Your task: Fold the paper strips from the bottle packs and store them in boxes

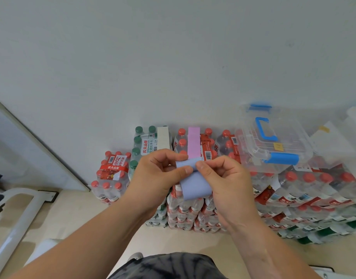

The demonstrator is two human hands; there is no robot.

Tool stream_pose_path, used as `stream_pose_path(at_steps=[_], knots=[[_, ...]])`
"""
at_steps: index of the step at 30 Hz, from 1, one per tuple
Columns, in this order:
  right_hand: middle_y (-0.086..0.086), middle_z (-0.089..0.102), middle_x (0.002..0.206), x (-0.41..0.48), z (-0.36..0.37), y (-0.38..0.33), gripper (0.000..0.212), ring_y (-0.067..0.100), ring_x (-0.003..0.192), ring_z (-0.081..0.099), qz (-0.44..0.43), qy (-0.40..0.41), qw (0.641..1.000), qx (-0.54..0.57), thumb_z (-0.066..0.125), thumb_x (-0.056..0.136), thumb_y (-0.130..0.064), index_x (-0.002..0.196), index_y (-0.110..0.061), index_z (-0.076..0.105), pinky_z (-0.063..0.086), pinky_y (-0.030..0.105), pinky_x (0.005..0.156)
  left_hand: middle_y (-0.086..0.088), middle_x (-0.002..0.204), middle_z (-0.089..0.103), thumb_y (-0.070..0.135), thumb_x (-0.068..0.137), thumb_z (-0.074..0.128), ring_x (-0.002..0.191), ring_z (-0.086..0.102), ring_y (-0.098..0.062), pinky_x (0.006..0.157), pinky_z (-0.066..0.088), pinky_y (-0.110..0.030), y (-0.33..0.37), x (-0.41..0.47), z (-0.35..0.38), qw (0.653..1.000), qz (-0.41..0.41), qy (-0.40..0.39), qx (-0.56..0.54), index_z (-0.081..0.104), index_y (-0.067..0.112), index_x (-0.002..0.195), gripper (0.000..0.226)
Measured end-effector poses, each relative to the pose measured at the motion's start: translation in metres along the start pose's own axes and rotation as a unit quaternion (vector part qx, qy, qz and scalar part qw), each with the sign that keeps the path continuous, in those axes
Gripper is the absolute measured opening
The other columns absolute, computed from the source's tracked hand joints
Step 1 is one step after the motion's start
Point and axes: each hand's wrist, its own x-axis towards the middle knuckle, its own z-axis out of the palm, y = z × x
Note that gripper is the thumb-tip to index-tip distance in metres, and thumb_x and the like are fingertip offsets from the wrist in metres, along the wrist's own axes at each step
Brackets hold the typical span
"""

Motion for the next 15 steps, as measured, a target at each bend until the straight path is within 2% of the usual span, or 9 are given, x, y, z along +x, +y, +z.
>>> stream_pose_path(at_steps=[3,7,9,12,15], knots=[[0.002,0.075,0.081,0.0020,-0.0012,0.0008,0.015,0.017,0.075,0.071,-0.002,0.001,1.000,0.008,0.077,0.086,-0.011,0.074,-0.021,0.072,0.060,0.035,0.067,-0.016,0.095,0.074,0.021,0.071,0.075,0.087,0.073,-0.026,0.070,0.059,-0.031,0.0002,-0.0016,0.0010,1.000,-0.016,-0.007,-0.020,0.078,0.022,0.089,0.019],[0.003,0.075,0.084,0.0045,-0.0021,0.0018,0.020,0.019,0.079,0.072,-0.012,-0.001,1.000,0.002,0.076,0.087,-0.011,0.076,-0.027,0.073,0.060,0.039,0.072,-0.019,0.097,0.074,0.009,0.080,0.072,0.091,0.073,-0.032,0.072,0.061,-0.037,-0.0015,-0.0009,-0.0003,0.999,-0.035,0.001,-0.015,0.075,0.012,0.100,0.020],[0.001,0.077,0.086,0.0030,-0.0025,0.0016,0.016,0.018,0.081,0.073,-0.017,-0.001,1.000,0.006,0.075,0.088,-0.010,0.082,-0.025,0.072,0.061,0.037,0.073,-0.025,0.098,0.072,0.011,0.074,0.075,0.091,0.072,-0.034,0.077,0.062,-0.042,-0.0014,-0.0005,-0.0008,1.000,-0.029,0.004,-0.001,0.076,0.011,0.099,0.025],[-0.005,0.078,0.093,-0.0010,-0.0010,-0.0002,0.017,0.013,0.087,0.075,-0.013,-0.001,0.999,0.034,0.072,0.089,-0.009,0.096,-0.025,0.071,0.060,0.027,0.070,-0.028,0.096,0.071,0.004,0.075,0.076,0.086,0.071,-0.030,0.082,0.061,-0.045,-0.0014,0.0008,-0.0002,1.000,-0.018,0.003,0.010,0.077,0.013,0.094,0.021],[-0.014,0.077,0.097,-0.0016,0.0002,-0.0010,0.018,0.009,0.091,0.074,-0.022,0.007,1.000,0.020,0.074,0.087,-0.013,0.095,-0.029,0.076,0.058,0.023,0.073,-0.029,0.095,0.070,0.012,0.066,0.079,0.085,0.071,-0.030,0.080,0.062,-0.044,-0.0009,0.0011,-0.0003,1.000,-0.009,0.004,0.007,0.079,0.017,0.089,0.023]])
